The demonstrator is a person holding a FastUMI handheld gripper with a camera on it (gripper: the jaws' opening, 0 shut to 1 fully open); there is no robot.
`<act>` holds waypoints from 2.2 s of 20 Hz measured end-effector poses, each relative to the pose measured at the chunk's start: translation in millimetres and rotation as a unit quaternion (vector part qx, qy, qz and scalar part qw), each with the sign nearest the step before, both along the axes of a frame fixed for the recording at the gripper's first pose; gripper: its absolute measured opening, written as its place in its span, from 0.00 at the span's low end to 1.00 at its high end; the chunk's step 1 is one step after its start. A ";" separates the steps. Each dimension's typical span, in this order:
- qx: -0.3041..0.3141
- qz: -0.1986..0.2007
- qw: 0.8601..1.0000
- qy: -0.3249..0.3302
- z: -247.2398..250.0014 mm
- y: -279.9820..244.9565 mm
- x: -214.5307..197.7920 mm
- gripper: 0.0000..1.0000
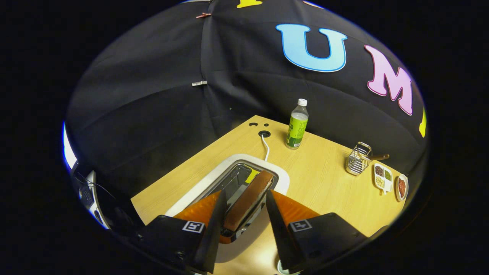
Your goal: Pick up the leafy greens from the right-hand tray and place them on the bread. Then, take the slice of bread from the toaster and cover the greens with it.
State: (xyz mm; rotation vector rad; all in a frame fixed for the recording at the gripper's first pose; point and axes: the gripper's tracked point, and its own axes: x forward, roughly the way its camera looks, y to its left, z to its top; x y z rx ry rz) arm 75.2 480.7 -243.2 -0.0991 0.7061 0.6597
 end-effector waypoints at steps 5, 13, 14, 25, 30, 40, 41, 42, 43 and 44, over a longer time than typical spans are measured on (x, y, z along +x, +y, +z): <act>0.004 -0.022 1.000 0.017 -0.8 -3.3 0.7 0.33; 0.042 -0.017 0.998 0.045 16.6 -1.4 -5.2 0.11; 0.047 -0.016 0.998 0.045 21.1 -3.7 -5.3 0.10; 0.126 -0.056 0.990 0.027 102.8 -55.1 11.8 0.09; 0.122 -0.094 0.988 0.012 104.8 -116.5 22.6 0.09; 0.120 -0.168 0.974 0.098 21.1 -211.8 3.7 0.09; 0.122 -0.173 0.971 0.109 12.8 -215.7 0.1 0.09; 0.124 -0.178 0.969 0.119 3.9 -219.4 -2.5 0.10; 0.126 -0.184 0.966 0.129 -4.5 -224.1 -6.3 0.10; 0.127 -0.189 0.964 0.139 -12.8 -227.1 -9.5 0.09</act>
